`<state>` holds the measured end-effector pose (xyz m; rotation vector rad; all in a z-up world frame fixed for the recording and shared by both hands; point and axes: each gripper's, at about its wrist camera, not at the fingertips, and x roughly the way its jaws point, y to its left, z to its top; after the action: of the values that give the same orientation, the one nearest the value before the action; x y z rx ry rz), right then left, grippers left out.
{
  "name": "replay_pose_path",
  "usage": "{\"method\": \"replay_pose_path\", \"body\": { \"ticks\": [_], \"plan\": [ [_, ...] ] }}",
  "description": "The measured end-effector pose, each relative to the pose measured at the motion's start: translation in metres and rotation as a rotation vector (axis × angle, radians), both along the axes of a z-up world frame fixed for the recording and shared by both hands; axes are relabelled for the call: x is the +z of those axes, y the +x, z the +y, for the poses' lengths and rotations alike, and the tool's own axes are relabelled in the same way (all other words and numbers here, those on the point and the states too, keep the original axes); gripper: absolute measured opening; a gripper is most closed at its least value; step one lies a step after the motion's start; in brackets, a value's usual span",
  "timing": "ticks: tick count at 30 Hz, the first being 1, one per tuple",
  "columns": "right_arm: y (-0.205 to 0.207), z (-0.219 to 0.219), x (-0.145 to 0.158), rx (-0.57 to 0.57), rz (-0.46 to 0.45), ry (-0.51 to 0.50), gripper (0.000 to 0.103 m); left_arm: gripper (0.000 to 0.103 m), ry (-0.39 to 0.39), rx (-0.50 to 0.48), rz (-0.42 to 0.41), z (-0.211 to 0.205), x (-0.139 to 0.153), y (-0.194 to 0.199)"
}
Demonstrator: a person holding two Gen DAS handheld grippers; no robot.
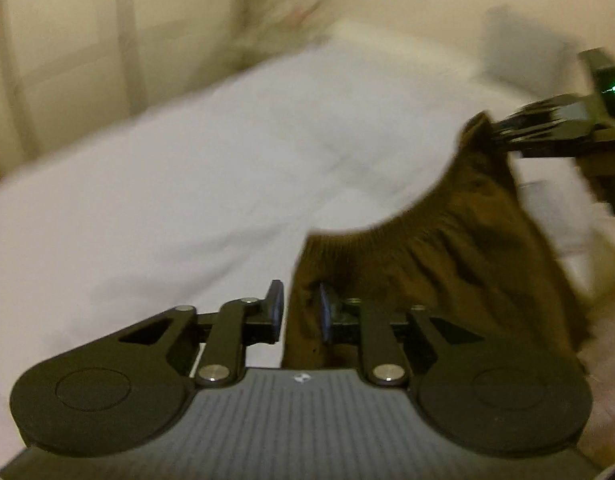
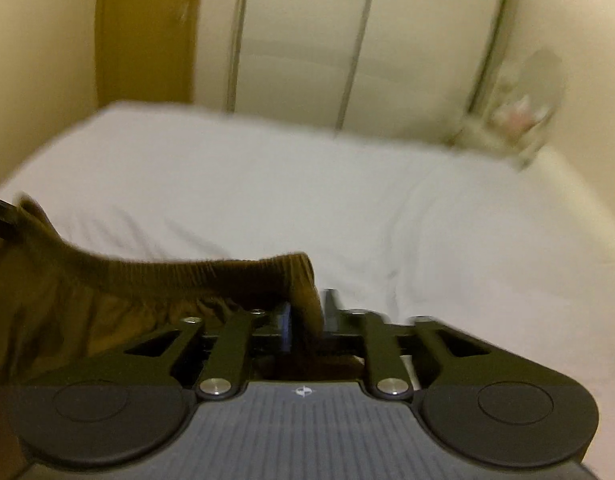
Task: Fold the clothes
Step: 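Raise the brown shorts with both tools, stretching the waistband between them, then lay the brown shorts flat on the bed and open both tools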
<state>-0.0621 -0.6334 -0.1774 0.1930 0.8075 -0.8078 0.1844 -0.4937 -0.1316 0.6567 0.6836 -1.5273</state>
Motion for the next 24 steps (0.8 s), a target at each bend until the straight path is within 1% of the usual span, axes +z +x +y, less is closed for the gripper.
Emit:
{"method": "replay_pose_path", "body": {
  "ticks": [1, 2, 4, 5, 6, 7, 8, 10, 11, 14, 17, 18, 19, 21, 22, 24],
  "plan": [
    [0.001, -0.021, -0.028, -0.002, 0.014, 0.036, 0.040, 0.015, 0.049, 0.065, 0.006, -0.015, -0.028, 0.007],
    [0.000, -0.036, -0.049, -0.014, 0.011, 0.069, 0.040, 0.014, 0.084, 0.123, 0.015, -0.023, -0.049, 0.011],
    [-0.015, -0.048, -0.075, -0.042, -0.041, 0.114, 0.041, 0.014, 0.127, 0.213, 0.036, -0.023, -0.076, 0.013],
    [-0.025, -0.052, -0.086, -0.058, -0.053, 0.131, 0.043, 0.016, 0.147, 0.245, 0.045, -0.020, -0.087, 0.012],
    [-0.040, -0.045, -0.089, -0.073, -0.052, 0.144, 0.046, 0.017, 0.165, 0.253, 0.052, -0.009, -0.094, 0.007],
    [-0.057, -0.039, -0.095, -0.093, -0.049, 0.167, 0.047, 0.022, 0.182, 0.260, 0.059, 0.002, -0.100, 0.002],
    [-0.080, -0.039, -0.106, -0.120, -0.050, 0.198, 0.047, 0.025, 0.203, 0.269, 0.064, 0.013, -0.107, -0.004],
    [-0.117, -0.026, -0.120, -0.197, -0.069, 0.277, 0.050, 0.025, 0.259, 0.290, 0.070, 0.040, -0.122, -0.019],
    [-0.132, -0.015, -0.123, -0.227, -0.076, 0.306, 0.050, 0.026, 0.286, 0.302, 0.089, 0.052, -0.130, -0.022],
    [-0.163, 0.035, -0.123, -0.271, -0.085, 0.379, 0.050, 0.026, 0.361, 0.327, 0.135, 0.090, -0.152, -0.031],
    [-0.163, 0.104, -0.125, -0.218, -0.076, 0.461, 0.050, 0.026, 0.406, 0.330, 0.181, 0.133, -0.170, -0.039],
    [-0.159, 0.129, -0.127, -0.183, -0.066, 0.489, 0.050, 0.026, 0.417, 0.324, 0.201, 0.145, -0.174, -0.041],
    [-0.152, 0.158, -0.132, -0.135, -0.054, 0.528, 0.050, 0.026, 0.418, 0.303, 0.228, 0.154, -0.175, -0.043],
    [-0.134, 0.206, -0.133, -0.076, -0.051, 0.605, 0.050, 0.027, 0.422, 0.263, 0.283, 0.172, -0.177, -0.047],
    [-0.127, 0.228, -0.136, -0.059, -0.059, 0.642, 0.050, 0.028, 0.424, 0.243, 0.311, 0.180, -0.178, -0.049],
    [-0.120, 0.263, -0.143, -0.066, -0.070, 0.657, 0.050, 0.030, 0.423, 0.176, 0.357, 0.192, -0.183, -0.056]
  ]
}}
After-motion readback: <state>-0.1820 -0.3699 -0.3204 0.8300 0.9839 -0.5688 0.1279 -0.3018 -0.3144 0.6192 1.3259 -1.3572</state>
